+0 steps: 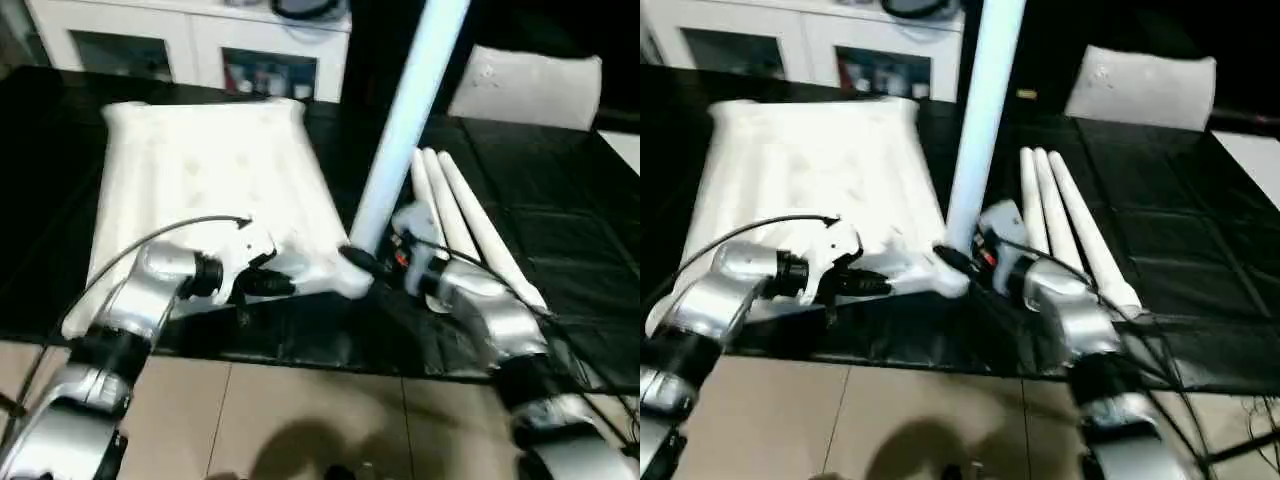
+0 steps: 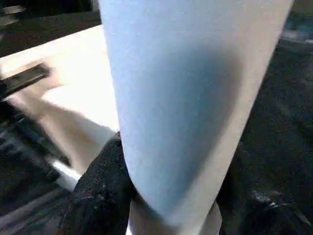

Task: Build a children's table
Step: Insert table leg to table base

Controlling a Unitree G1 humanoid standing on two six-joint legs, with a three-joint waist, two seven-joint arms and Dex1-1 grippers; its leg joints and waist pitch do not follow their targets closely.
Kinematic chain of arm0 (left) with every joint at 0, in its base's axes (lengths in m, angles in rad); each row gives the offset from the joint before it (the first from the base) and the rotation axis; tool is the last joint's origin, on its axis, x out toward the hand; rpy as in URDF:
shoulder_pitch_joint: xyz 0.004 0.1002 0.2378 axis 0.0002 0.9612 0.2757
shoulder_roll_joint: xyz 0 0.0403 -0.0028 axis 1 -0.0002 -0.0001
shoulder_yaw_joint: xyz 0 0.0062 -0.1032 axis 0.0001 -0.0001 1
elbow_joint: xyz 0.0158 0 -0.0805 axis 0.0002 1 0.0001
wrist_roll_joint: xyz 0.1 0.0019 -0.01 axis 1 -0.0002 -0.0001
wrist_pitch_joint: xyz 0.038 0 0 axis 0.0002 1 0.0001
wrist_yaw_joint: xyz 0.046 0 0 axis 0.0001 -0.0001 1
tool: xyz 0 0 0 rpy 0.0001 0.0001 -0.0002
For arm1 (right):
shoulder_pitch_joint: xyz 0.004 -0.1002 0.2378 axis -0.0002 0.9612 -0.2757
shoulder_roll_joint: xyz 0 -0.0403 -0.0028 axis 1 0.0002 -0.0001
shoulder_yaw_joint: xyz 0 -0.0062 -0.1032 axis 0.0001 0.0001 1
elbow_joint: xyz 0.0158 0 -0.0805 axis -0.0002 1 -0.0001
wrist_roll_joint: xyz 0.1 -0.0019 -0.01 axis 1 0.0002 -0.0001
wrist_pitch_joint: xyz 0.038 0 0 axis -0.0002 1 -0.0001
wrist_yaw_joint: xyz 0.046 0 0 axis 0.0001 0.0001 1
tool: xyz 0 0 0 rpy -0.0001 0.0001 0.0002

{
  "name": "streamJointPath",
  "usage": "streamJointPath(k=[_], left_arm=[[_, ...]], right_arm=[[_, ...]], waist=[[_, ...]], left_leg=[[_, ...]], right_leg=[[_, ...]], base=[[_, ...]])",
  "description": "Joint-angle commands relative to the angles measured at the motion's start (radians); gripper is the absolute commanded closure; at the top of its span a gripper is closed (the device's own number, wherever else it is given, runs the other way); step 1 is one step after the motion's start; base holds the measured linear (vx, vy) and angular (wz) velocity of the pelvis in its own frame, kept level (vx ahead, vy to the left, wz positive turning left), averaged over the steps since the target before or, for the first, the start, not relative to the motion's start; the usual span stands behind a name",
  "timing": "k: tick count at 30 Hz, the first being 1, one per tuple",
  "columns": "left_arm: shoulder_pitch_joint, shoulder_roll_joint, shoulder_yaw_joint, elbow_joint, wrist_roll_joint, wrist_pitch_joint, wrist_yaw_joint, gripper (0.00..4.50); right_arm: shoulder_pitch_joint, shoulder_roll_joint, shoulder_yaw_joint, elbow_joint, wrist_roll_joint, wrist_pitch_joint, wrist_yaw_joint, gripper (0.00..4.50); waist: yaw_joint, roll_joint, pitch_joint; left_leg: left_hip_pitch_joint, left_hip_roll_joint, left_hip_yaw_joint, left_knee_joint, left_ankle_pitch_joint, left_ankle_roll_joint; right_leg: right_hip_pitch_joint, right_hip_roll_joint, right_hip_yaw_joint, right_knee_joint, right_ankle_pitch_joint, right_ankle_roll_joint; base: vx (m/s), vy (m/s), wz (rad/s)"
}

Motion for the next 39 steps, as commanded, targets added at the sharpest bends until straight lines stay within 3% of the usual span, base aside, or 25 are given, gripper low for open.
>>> streamJointPath(k=[1,2,3,4,6,7,10,12,17,19,26,27,30,31,33,39], left_arm=[[0.028,-0.061,0.055,-0.217,-0.036,0.123,0.110,4.50],[0.045,-0.087,0.054,-0.263,-0.031,0.166,0.145,4.50],[0.053,-0.111,0.053,-0.290,-0.028,0.194,0.173,4.50],[0.058,-0.124,0.051,-0.311,-0.028,0.215,0.194,4.50],[0.069,-0.208,0.035,-0.378,-0.032,0.277,0.275,4.50],[0.065,-0.231,0.030,-0.386,-0.031,0.279,0.294,4.50],[0.048,-0.239,0.031,-0.355,-0.026,0.264,0.310,4.50],[0.046,-0.228,0.025,-0.350,-0.008,0.262,0.320,4.50],[0.040,-0.224,0.042,-0.353,0.009,0.295,0.359,4.50],[0.043,-0.224,0.042,-0.353,0.011,0.300,0.373,4.50],[0.042,-0.220,0.037,-0.339,0.014,0.284,0.379,4.50],[0.042,-0.218,0.036,-0.337,0.013,0.283,0.379,4.50],[0.040,-0.211,0.037,-0.329,0.013,0.274,0.381,4.50],[0.041,-0.206,0.038,-0.324,0.013,0.268,0.379,4.50],[0.040,-0.196,0.037,-0.318,0.015,0.261,0.374,4.50],[0.022,-0.173,0.037,-0.294,0.018,0.242,0.355,4.50]], right_arm=[[-0.024,0.056,0.001,0.141,-0.040,0.039,-0.129,2.57],[-0.044,0.076,-0.006,0.169,-0.038,0.041,-0.160,2.57],[-0.060,0.090,-0.010,0.190,-0.038,0.040,-0.181,2.57],[-0.071,0.099,-0.012,0.204,-0.039,0.038,-0.196,2.57],[-0.117,0.145,-0.021,0.255,-0.033,0.052,-0.254,2.57],[-0.129,0.157,-0.020,0.264,-0.034,0.056,-0.265,2.57],[-0.131,0.163,-0.001,0.262,-0.049,0.058,-0.253,2.57],[-0.136,0.169,0.000,0.273,-0.061,0.054,-0.253,2.57],[-0.151,0.174,-0.002,0.304,-0.075,0.042,-0.258,2.57],[-0.158,0.177,-0.016,0.318,-0.069,0.044,-0.268,2.57],[-0.160,0.183,-0.033,0.320,-0.068,0.040,-0.260,2.57],[-0.160,0.183,-0.033,0.321,-0.069,0.036,-0.257,2.22],[-0.160,0.183,-0.036,0.323,-0.064,0.032,-0.241,2.22],[-0.160,0.183,-0.037,0.322,-0.063,0.031,-0.239,1.99],[-0.158,0.182,-0.039,0.315,-0.063,0.031,-0.238,1.81],[-0.131,0.166,-0.051,0.271,-0.054,0.030,-0.212,1.36]], waist=[[0.010,0.010,-0.056],[0.006,0.012,-0.051],[0.005,0.011,-0.051],[0.005,0.012,-0.052],[0.004,0.000,-0.053],[0.010,0.001,-0.056],[0.017,0.003,-0.061],[0.016,0.003,-0.059],[0.013,0.005,-0.056],[0.012,0.015,-0.057],[0.011,0.009,-0.060],[0.011,0.008,-0.060],[0.011,0.010,-0.061],[0.011,0.010,-0.061],[0.012,0.019,-0.060],[0.013,0.015,-0.061]], left_leg=[[-0.008,0.100,-0.045,-0.076,-0.113,0.044],[-0.016,0.095,-0.043,-0.078,-0.093,0.054],[-0.011,0.090,-0.038,-0.074,-0.080,0.063],[-0.014,0.087,-0.035,-0.072,-0.061,0.079],[-0.016,0.089,-0.032,-0.074,-0.038,0.106],[-0.014,0.086,-0.032,-0.073,-0.030,0.116],[-0.020,0.087,-0.032,-0.070,0.023,0.151],[-0.019,0.088,-0.032,-0.069,0.010,0.161],[-0.016,0.087,-0.032,-0.071,-0.061,0.120],[-0.015,0.088,-0.034,-0.071,-0.062,0.113],[-0.018,0.087,-0.032,-0.071,-0.055,0.117],[-0.016,0.089,-0.033,-0.071,-0.054,0.117],[-0.016,0.089,-0.033,-0.071,-0.049,0.118],[-0.017,0.089,-0.033,-0.071,-0.049,0.119],[-0.017,0.089,-0.034,-0.071,-0.057,0.115],[-0.017,0.089,-0.033,-0.072,-0.062,0.113]], right_leg=[[0.059,-0.145,0.093,-0.068,-0.385,-0.144],[0.057,-0.139,0.091,-0.072,-0.377,-0.151],[0.055,-0.135,0.092,-0.076,-0.368,-0.152],[0.056,-0.131,0.093,-0.071,-0.339,-0.155],[0.053,-0.124,0.093,-0.066,-0.282,-0.163],[0.054,-0.125,0.093,-0.064,-0.276,-0.158],[0.053,-0.122,0.092,-0.052,-0.199,-0.155],[0.052,-0.124,0.091,-0.056,-0.212,-0.151],[0.051,-0.126,0.090,-0.072,-0.328,-0.121],[0.050,-0.124,0.090,-0.070,-0.313,-0.121],[0.052,-0.125,0.092,-0.067,-0.285,-0.136],[0.051,-0.125,0.092,-0.067,-0.287,-0.135],[0.051,-0.126,0.092,-0.065,-0.276,-0.139],[0.051,-0.126,0.092,-0.065,-0.274,-0.141],[0.051,-0.126,0.091,-0.066,-0.273,-0.144],[0.052,-0.126,0.093,-0.066,-0.272,-0.146]], base=[[0.000,0.000,0.00],[0.000,0.000,0.00],[0.000,0.000,0.00],[0.000,0.000,0.00],[0.000,0.000,0.00],[0.000,0.000,0.00],[0.000,0.000,0.00],[0.000,0.000,0.00],[0.000,0.000,0.00],[0.000,0.000,0.00],[0.000,0.000,0.00],[0.000,0.000,0.00],[0.000,0.000,0.00],[0.000,0.000,0.00],[0.000,0.000,0.00],[0.000,0.000,0.00]])
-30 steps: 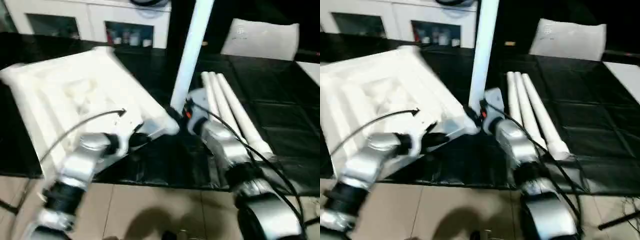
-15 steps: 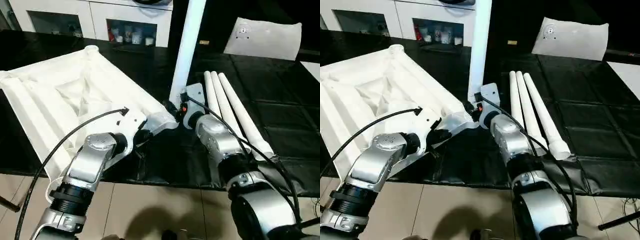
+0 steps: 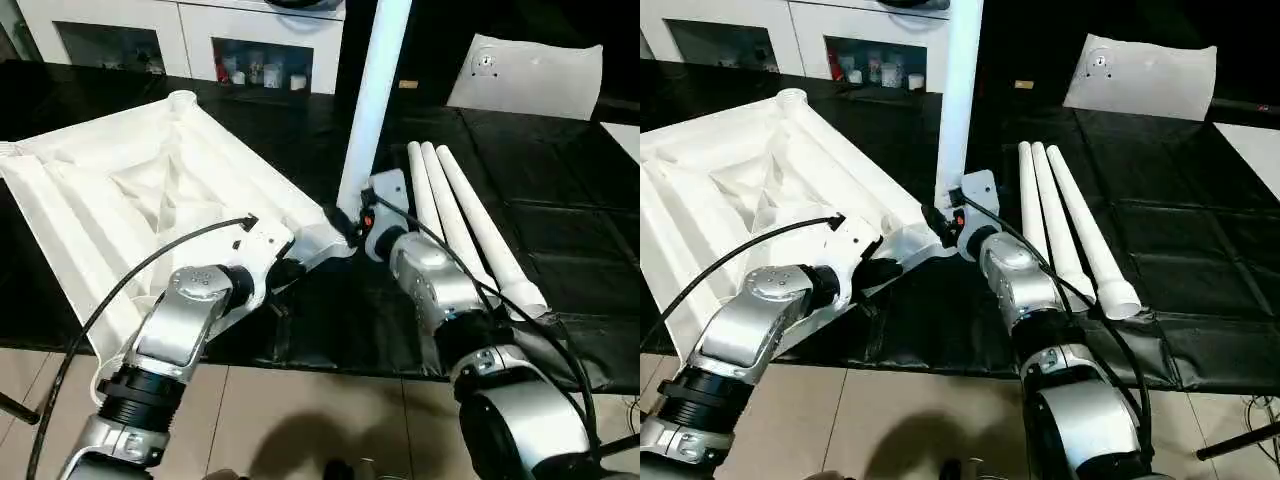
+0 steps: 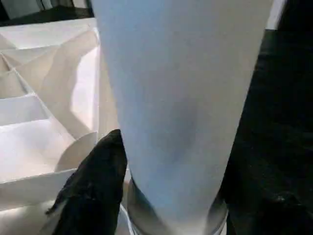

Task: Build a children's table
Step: Insert table leg to table base

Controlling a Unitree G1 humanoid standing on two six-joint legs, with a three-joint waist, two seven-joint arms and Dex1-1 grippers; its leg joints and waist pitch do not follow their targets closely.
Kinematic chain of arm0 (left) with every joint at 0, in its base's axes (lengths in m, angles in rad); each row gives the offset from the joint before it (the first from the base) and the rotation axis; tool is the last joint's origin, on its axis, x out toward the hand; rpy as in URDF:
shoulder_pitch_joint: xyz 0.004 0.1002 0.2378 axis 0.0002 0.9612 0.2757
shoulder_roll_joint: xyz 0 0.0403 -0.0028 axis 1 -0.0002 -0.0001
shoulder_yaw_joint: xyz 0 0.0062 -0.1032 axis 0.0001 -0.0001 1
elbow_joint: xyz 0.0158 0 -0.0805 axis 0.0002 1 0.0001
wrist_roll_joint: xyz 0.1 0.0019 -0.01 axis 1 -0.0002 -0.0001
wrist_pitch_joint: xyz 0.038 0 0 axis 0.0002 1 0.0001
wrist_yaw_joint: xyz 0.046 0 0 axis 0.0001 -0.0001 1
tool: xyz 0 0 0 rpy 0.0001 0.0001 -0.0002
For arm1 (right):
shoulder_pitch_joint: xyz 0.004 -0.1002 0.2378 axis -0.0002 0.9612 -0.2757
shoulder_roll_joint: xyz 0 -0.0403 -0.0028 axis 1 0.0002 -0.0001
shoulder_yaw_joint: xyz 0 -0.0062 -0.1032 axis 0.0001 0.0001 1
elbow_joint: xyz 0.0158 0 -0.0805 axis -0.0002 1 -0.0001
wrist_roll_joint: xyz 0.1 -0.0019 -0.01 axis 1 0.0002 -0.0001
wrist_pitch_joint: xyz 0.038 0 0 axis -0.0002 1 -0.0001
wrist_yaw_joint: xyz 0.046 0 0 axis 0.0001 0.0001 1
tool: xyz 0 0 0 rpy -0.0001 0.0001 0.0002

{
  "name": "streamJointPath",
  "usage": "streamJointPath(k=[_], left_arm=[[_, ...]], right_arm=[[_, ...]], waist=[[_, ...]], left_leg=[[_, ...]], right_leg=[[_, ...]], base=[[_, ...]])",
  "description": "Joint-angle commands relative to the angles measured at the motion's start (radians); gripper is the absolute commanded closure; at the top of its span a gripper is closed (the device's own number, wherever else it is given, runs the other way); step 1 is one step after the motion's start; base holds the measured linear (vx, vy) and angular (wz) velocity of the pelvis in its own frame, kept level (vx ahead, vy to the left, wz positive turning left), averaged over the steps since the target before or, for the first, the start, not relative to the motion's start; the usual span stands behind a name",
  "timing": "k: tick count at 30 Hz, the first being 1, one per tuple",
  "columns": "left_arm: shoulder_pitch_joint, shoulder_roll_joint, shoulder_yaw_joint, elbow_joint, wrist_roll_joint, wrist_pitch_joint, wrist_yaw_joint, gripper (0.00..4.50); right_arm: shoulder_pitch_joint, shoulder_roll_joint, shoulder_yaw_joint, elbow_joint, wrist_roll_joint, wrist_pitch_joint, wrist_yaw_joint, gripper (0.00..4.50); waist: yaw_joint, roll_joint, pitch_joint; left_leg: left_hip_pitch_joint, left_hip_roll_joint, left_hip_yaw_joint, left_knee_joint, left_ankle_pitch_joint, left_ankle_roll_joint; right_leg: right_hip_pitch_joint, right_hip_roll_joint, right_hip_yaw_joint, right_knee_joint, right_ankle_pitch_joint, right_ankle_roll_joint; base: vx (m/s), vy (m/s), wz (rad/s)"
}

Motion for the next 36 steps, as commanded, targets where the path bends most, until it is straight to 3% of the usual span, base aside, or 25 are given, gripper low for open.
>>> streamJointPath(k=[1,3,9,11,15,19,25,28,32,36], left_arm=[[-0.070,-0.007,0.012,-0.016,-0.021,-0.067,-0.001,4.50],[-0.079,0.001,0.015,-0.002,-0.020,-0.078,-0.006,4.50],[-0.091,0.022,0.012,0.032,-0.022,-0.114,-0.028,4.50],[-0.097,0.050,-0.006,0.071,-0.017,-0.170,-0.069,4.50],[-0.106,0.079,-0.022,0.120,-0.024,-0.240,-0.143,4.50],[-0.114,0.111,-0.039,0.158,-0.032,-0.312,-0.225,4.50],[-0.144,0.166,-0.082,0.253,-0.018,-0.431,-0.330,4.50],[-0.157,0.178,-0.089,0.295,-0.029,-0.504,-0.417,4.50],[-0.161,0.199,-0.121,0.302,-0.042,-0.550,-0.516,4.50],[-0.171,0.200,-0.149,0.319,-0.053,-0.594,-0.583,4.50]], right_arm=[[0.055,0.019,0.046,0.024,-0.007,0.044,0.066,1.18],[0.083,0.006,0.040,-0.026,0.020,0.072,0.108,1.18],[0.160,-0.047,0.047,-0.151,0.027,0.096,0.138,0.53],[0.215,-0.097,0.044,-0.248,0.025,0.106,0.163,0.48],[0.261,-0.151,0.041,-0.372,0.051,0.172,0.224,0.05],[0.283,-0.203,0.044,-0.460,0.062,0.160,0.286,0.02],[0.285,-0.274,0.031,-0.552,0.099,0.163,0.370,0.02],[0.292,-0.343,0.068,-0.590,0.091,0.172,0.462,0.02],[0.291,-0.417,0.115,-0.591,0.065,0.157,0.567,0.02],[0.287,-0.459,0.142,-0.592,0.093,0.146,0.682,0.02]], waist=[[0.009,0.015,-0.061],[0.012,0.016,-0.061],[0.015,0.014,-0.061],[0.020,0.014,-0.061],[0.020,0.010,-0.067],[0.029,0.014,-0.065],[0.051,0.017,-0.067],[0.059,0.016,-0.072],[0.065,0.013,-0.076],[0.075,0.010,-0.076]], left_leg=[[-0.004,0.089,-0.034,-0.068,-0.065,0.111],[-0.002,0.088,-0.034,-0.068,-0.065,0.115],[-0.003,0.088,-0.035,-0.069,-0.070,0.109],[-0.004,0.083,-0.034,-0.068,-0.069,0.118],[-0.009,0.083,-0.036,-0.065,-0.027,0.140],[-0.003,0.087,-0.033,-0.064,0.003,0.160],[0.004,0.092,-0.032,-0.067,-0.008,0.142],[0.002,0.093,-0.032,-0.066,-0.001,0.130],[0.002,0.092,-0.031,-0.063,0.019,0.141],[0.000,0.089,-0.029,-0.062,0.009,0.147]], right_leg=[[0.067,-0.126,0.093,-0.070,-0.272,-0.136],[0.067,-0.125,0.093,-0.073,-0.279,-0.128],[0.067,-0.126,0.092,-0.077,-0.311,-0.113],[0.068,-0.123,0.091,-0.084,-0.322,-0.092],[0.072,-0.123,0.092,-0.074,-0.272,-0.096],[0.064,-0.122,0.092,-0.067,-0.227,-0.106],[0.064,-0.126,0.094,-0.064,-0.227,-0.113],[0.069,-0.129,0.096,-0.060,-0.214,-0.117],[0.070,-0.129,0.096,-0.054,-0.174,-0.129],[0.072,-0.128,0.093,-0.060,-0.221,-0.117]], base=[[0.000,0.000,0.00],[0.000,0.000,0.00],[0.000,0.000,0.00],[0.000,0.000,0.00],[0.000,0.000,0.00],[0.000,0.000,0.00],[0.000,0.000,0.00],[0.000,0.000,0.00],[0.000,0.000,0.00],[0.000,0.000,0.00]])
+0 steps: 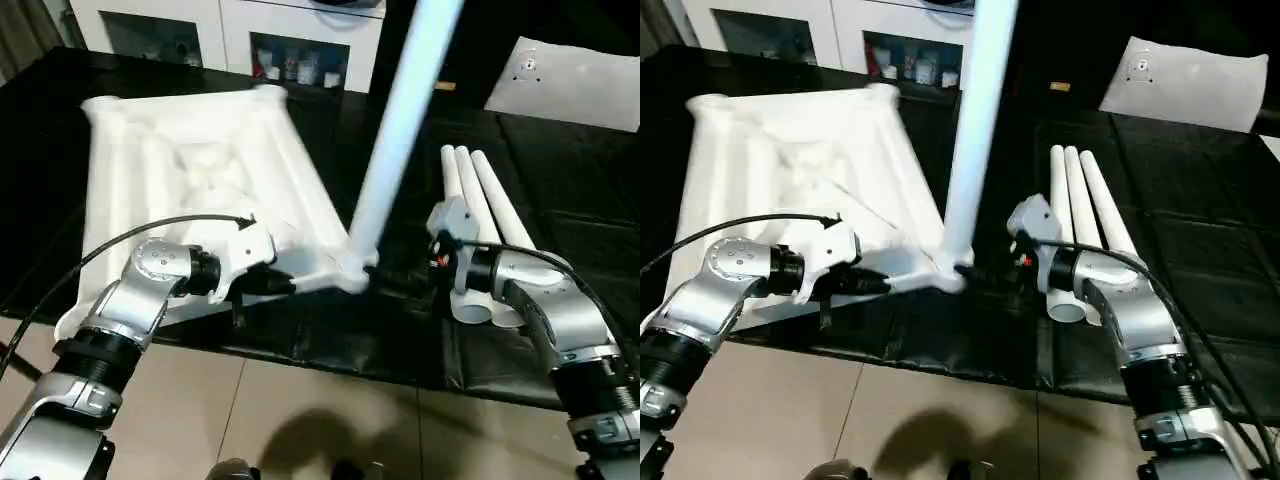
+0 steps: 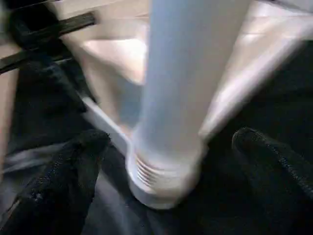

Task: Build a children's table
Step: Insert table leg to table base, then rotate leg to tighten

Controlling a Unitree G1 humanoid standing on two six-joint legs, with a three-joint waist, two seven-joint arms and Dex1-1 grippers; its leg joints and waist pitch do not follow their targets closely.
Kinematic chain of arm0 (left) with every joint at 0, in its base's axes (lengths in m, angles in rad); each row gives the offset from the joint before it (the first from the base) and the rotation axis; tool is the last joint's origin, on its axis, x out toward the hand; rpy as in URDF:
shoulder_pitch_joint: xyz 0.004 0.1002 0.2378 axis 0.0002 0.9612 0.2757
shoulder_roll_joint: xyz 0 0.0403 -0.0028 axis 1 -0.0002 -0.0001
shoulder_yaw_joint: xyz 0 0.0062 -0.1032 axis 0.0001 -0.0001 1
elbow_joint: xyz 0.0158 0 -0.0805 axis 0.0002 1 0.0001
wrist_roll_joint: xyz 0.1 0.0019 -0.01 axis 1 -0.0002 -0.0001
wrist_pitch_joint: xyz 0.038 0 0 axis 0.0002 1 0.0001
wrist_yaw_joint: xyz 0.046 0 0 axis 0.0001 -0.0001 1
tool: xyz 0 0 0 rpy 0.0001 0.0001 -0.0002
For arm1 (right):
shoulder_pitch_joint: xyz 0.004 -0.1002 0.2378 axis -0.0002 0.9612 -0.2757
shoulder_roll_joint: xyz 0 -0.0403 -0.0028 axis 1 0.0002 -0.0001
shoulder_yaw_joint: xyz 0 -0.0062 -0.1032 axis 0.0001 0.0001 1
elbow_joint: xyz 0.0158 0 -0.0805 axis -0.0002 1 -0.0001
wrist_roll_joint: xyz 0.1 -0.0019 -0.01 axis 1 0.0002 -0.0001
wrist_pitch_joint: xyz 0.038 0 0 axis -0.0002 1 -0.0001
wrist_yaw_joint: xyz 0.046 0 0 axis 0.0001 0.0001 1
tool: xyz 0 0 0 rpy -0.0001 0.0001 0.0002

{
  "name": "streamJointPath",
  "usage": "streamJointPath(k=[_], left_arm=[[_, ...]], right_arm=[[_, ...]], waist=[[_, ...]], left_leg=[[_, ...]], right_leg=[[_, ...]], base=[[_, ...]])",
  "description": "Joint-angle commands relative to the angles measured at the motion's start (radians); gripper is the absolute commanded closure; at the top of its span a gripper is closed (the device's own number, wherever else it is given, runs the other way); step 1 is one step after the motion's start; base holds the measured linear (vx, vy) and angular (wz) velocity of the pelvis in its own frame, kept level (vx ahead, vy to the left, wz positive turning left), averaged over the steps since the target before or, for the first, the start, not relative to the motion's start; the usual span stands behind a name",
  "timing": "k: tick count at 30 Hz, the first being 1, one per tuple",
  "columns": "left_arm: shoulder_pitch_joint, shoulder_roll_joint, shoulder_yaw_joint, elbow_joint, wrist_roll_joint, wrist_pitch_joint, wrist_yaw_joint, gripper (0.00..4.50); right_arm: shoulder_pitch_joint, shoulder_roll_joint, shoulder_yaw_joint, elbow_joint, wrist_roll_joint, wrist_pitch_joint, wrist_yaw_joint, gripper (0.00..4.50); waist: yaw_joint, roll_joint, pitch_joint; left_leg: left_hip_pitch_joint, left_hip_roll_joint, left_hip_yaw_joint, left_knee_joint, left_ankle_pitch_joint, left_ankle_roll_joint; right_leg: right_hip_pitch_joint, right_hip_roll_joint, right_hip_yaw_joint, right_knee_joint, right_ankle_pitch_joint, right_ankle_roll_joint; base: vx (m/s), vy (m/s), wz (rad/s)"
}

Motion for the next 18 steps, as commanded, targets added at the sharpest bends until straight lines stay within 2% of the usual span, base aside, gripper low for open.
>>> streamJointPath(k=[1,3,9,11,13,18], left_arm=[[-0.027,-0.019,-0.039,-0.026,-0.015,-0.050,-0.061,4.50],[-0.032,-0.024,-0.042,-0.014,-0.017,-0.063,-0.093,4.50],[-0.043,-0.026,-0.058,0.001,-0.023,-0.097,-0.146,4.50],[-0.047,-0.026,-0.061,0.008,-0.022,-0.101,-0.146,4.50],[-0.051,-0.026,-0.061,0.012,-0.020,-0.102,-0.144,4.50],[-0.058,-0.029,-0.054,0.032,-0.012,-0.115,-0.154,4.50]], right_arm=[[0.004,-0.015,0.011,-0.015,0.010,-0.014,0.045,0.02],[-0.003,-0.022,0.022,0.000,0.008,-0.014,0.067,0.02],[-0.023,-0.021,0.055,0.079,-0.020,-0.048,0.090,0.02],[-0.027,-0.017,0.058,0.103,-0.027,-0.050,0.091,0.36],[-0.029,-0.014,0.060,0.116,-0.034,-0.056,0.088,0.39],[-0.035,-0.008,0.062,0.151,-0.033,-0.068,0.093,0.93]], waist=[[-0.003,0.004,-0.084],[0.002,0.003,-0.084],[0.007,0.000,-0.089],[0.007,-0.001,-0.089],[0.007,0.000,-0.089],[0.007,0.001,-0.085]], left_leg=[[0.004,0.093,-0.029,-0.061,0.012,0.144],[0.007,0.096,-0.029,-0.061,0.018,0.139],[0.003,0.093,-0.029,-0.060,0.024,0.124],[0.001,0.092,-0.028,-0.059,0.021,0.120],[0.001,0.091,-0.028,-0.059,0.024,0.121],[0.000,0.091,-0.028,-0.059,0.010,0.121]], right_leg=[[0.076,-0.128,0.093,-0.058,-0.220,-0.117],[0.074,-0.129,0.093,-0.056,-0.214,-0.122],[0.078,-0.130,0.093,-0.054,-0.213,-0.121],[0.079,-0.130,0.092,-0.054,-0.219,-0.116],[0.079,-0.128,0.092,-0.054,-0.214,-0.115],[0.079,-0.129,0.091,-0.059,-0.239,-0.106]], base=[[0.000,0.000,0.00],[0.000,0.000,0.00],[0.000,0.000,0.00],[0.000,0.000,0.00],[0.000,0.000,0.00],[0.000,0.000,0.00]])
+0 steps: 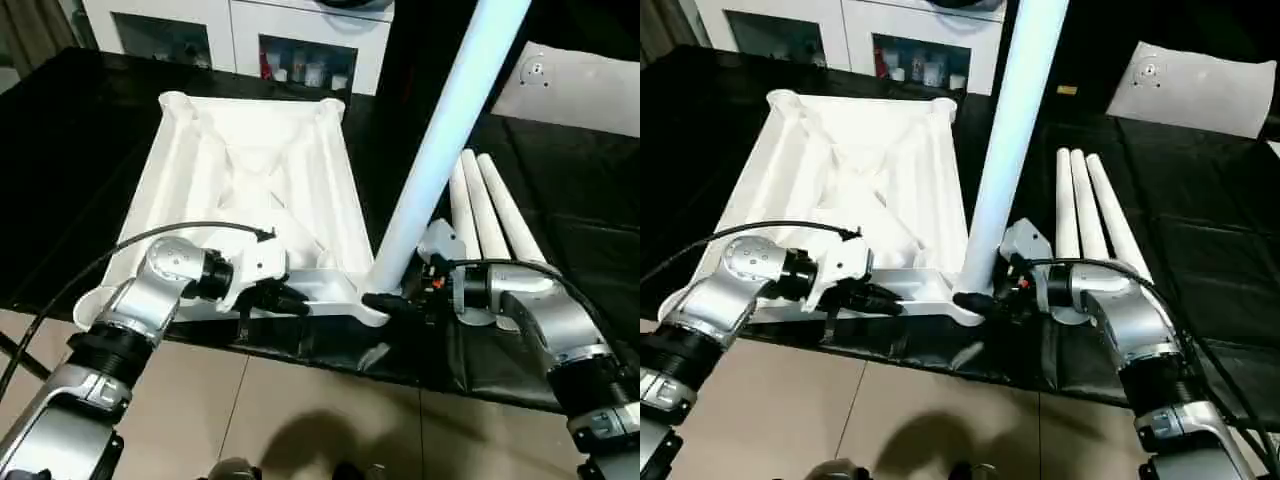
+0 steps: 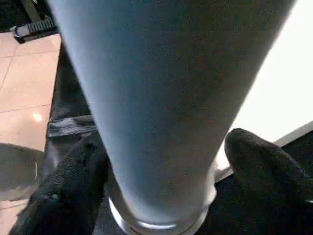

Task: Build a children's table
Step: Rotate leg to tighten

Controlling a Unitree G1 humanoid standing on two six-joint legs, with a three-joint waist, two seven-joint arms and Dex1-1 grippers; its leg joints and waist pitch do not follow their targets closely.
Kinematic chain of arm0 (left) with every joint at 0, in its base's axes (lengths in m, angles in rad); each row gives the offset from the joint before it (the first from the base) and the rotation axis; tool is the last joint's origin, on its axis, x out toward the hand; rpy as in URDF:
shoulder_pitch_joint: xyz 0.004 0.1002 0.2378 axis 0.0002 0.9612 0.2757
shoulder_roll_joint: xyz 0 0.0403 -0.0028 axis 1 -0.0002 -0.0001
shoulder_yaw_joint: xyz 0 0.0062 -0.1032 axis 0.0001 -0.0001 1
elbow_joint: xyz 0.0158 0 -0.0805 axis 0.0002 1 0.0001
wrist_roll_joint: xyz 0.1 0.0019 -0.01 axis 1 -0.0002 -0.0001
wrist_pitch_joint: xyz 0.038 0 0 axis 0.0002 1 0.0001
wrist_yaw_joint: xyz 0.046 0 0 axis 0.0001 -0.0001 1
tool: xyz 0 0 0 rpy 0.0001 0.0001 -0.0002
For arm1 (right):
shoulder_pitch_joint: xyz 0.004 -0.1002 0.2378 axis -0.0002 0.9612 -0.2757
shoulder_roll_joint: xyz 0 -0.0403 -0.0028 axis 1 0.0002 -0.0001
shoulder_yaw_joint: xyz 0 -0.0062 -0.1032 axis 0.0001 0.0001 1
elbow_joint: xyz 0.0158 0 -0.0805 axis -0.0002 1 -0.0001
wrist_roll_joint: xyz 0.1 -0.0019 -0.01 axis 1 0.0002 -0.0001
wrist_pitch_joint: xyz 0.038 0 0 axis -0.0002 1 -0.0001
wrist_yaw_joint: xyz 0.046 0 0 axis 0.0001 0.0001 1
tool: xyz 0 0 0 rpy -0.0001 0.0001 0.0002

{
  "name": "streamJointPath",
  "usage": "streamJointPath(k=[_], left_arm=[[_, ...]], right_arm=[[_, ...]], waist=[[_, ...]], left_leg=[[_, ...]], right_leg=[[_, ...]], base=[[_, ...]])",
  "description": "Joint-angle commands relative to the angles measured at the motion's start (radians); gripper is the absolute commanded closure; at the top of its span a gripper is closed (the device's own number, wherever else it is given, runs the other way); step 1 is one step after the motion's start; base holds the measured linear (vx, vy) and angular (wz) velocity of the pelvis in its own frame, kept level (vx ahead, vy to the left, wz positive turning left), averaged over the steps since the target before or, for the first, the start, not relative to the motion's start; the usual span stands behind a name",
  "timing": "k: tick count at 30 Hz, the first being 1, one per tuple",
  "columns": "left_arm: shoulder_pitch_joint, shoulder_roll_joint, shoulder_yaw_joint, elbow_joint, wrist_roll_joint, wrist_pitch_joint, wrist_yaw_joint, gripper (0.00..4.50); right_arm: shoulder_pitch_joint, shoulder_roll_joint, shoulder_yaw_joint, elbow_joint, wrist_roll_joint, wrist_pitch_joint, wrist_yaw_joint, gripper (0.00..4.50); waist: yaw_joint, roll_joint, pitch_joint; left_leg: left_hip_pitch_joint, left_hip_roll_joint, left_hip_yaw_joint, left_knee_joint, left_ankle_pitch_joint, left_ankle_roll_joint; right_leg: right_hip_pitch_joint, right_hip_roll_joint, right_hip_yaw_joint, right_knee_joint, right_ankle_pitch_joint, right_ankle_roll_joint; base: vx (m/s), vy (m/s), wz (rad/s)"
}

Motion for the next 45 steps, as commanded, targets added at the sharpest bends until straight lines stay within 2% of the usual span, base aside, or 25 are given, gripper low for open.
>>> streamJointPath(k=[1,3,4,7,9,13,25,26,29,32,34,36,37,39,40,41,43,45], left_arm=[[-0.029,-0.016,-0.013,-0.018,-0.011,-0.034,-0.039,4.50],[-0.029,-0.016,-0.013,-0.016,-0.011,-0.036,-0.040,4.50],[-0.028,-0.014,-0.014,-0.014,-0.011,-0.037,-0.040,4.50],[-0.028,-0.013,-0.014,-0.011,-0.012,-0.038,-0.042,4.50],[-0.029,-0.013,-0.014,-0.007,-0.012,-0.039,-0.042,4.50],[-0.030,-0.013,-0.013,-0.005,-0.012,-0.038,-0.043,4.50],[-0.030,-0.012,-0.011,0.001,-0.010,-0.038,-0.040,4.50],[-0.030,-0.012,-0.008,0.001,-0.012,-0.034,-0.035,4.50],[-0.025,-0.027,0.017,-0.006,-0.022,0.013,0.017,4.50],[-0.030,-0.050,0.045,-0.005,-0.030,0.052,0.081,4.50],[-0.039,-0.109,0.101,-0.014,-0.052,0.127,0.213,4.50],[-0.039,-0.135,0.121,-0.029,-0.067,0.162,0.258,4.50],[-0.038,-0.154,0.135,-0.043,-0.079,0.192,0.287,4.50],[-0.030,-0.200,0.151,-0.087,-0.080,0.250,0.363,4.50],[-0.028,-0.208,0.153,-0.096,-0.076,0.261,0.379,4.50],[-0.020,-0.240,0.155,-0.126,-0.063,0.292,0.434,4.50],[-0.015,-0.286,0.159,-0.161,-0.048,0.341,0.508,4.50],[-0.014,-0.308,0.162,-0.174,-0.044,0.365,0.540,4.50]], right_arm=[[-0.016,-0.002,0.004,0.020,-0.020,-0.007,-0.002,0.93],[-0.017,0.000,0.005,0.028,-0.021,-0.012,-0.001,1.03],[-0.017,0.003,0.006,0.036,-0.022,-0.018,0.001,1.24],[-0.018,0.006,0.008,0.047,-0.019,-0.022,0.004,1.35],[-0.017,0.009,0.008,0.049,-0.015,-0.022,0.008,1.65],[-0.014,0.012,0.008,0.050,-0.012,-0.023,0.012,1.78],[0.005,0.012,0.007,0.034,0.006,-0.009,0.027,1.80],[0.009,0.015,0.005,0.029,0.012,-0.002,0.025,1.80],[0.024,0.033,-0.011,0.003,0.031,0.050,-0.016,1.80],[0.028,0.059,-0.020,-0.003,0.028,0.087,-0.077,1.80],[0.018,0.142,-0.033,0.041,-0.006,0.119,-0.245,1.80],[0.010,0.183,-0.042,0.062,-0.005,0.127,-0.300,1.80],[0.003,0.213,-0.049,0.075,-0.003,0.135,-0.337,1.80],[-0.028,0.295,-0.067,0.121,-0.006,0.152,-0.452,1.81],[-0.035,0.310,-0.070,0.130,-0.009,0.155,-0.473,1.81],[-0.060,0.361,-0.086,0.166,-0.010,0.166,-0.550,1.81],[-0.095,0.420,-0.109,0.216,-0.010,0.165,-0.640,1.81],[-0.109,0.443,-0.118,0.237,-0.012,0.159,-0.674,1.81]], waist=[[-0.003,0.002,-0.084],[-0.003,0.002,-0.083],[-0.004,0.002,-0.083],[-0.004,0.002,-0.081],[-0.004,0.002,-0.081],[-0.004,0.004,-0.082],[-0.004,0.005,-0.081],[-0.003,0.009,-0.081],[-0.004,0.010,-0.081],[-0.005,0.010,-0.076],[-0.009,0.009,-0.073],[-0.010,0.011,-0.073],[-0.019,0.006,-0.072],[-0.026,0.010,-0.070],[-0.029,0.010,-0.073],[-0.034,0.009,-0.074],[-0.037,0.011,-0.077],[-0.041,0.012,-0.081]], left_leg=[[0.000,0.091,-0.028,-0.062,0.007,0.120],[0.001,0.091,-0.028,-0.062,0.005,0.119],[0.001,0.091,-0.029,-0.062,0.007,0.119],[0.000,0.090,-0.028,-0.063,-0.002,0.119],[0.001,0.091,-0.029,-0.063,-0.001,0.119],[0.001,0.092,-0.030,-0.063,0.008,0.121],[0.001,0.093,-0.030,-0.063,0.004,0.120],[0.002,0.094,-0.031,-0.063,0.004,0.119],[0.002,0.097,-0.031,-0.064,0.004,0.118],[0.002,0.092,-0.030,-0.066,-0.022,0.101],[0.007,0.089,-0.029,-0.067,-0.048,0.078],[0.009,0.091,-0.032,-0.068,-0.061,0.064],[0.005,0.083,-0.030,-0.068,-0.078,0.049],[0.005,0.078,-0.030,-0.067,-0.081,0.049],[0.003,0.074,-0.029,-0.066,-0.076,0.059],[0.000,0.082,-0.032,-0.069,-0.059,0.064],[0.001,0.081,-0.032,-0.067,-0.047,0.069],[0.000,0.086,-0.031,-0.066,-0.010,0.086]], right_leg=[[0.076,-0.128,0.090,-0.062,-0.249,-0.103],[0.076,-0.127,0.090,-0.062,-0.253,-0.100],[0.075,-0.127,0.090,-0.061,-0.250,-0.102],[0.076,-0.127,0.089,-0.065,-0.268,-0.097],[0.075,-0.126,0.089,-0.065,-0.269,-0.096],[0.076,-0.127,0.090,-0.061,-0.248,-0.102],[0.076,-0.127,0.089,-0.061,-0.240,-0.110],[0.076,-0.128,0.089,-0.061,-0.238,-0.112],[0.076,-0.127,0.090,-0.061,-0.223,-0.121],[0.076,-0.129,0.088,-0.069,-0.280,-0.109],[0.073,-0.127,0.087,-0.081,-0.345,-0.090],[0.070,-0.129,0.084,-0.085,-0.370,-0.088],[0.075,-0.130,0.081,-0.094,-0.429,-0.062],[0.073,-0.129,0.080,-0.097,-0.453,-0.054],[0.073,-0.126,0.079,-0.101,-0.451,-0.043],[0.074,-0.127,0.082,-0.090,-0.416,-0.055],[0.073,-0.124,0.081,-0.089,-0.387,-0.058],[0.073,-0.125,0.086,-0.073,-0.295,-0.093]], base=[[0.000,0.000,0.00],[0.000,0.000,0.00],[0.000,0.000,0.00],[0.000,0.000,0.00],[0.000,0.000,0.00],[0.000,0.000,0.00],[0.000,0.000,0.00],[0.000,0.000,0.00],[0.000,0.000,0.00],[0.000,0.000,0.00],[0.000,0.000,0.00],[0.000,0.000,0.00],[0.000,0.000,0.00],[0.000,0.000,0.00],[0.000,0.000,0.00],[0.000,0.000,0.00],[0.000,0.000,0.00],[0.000,0.000,0.00]])
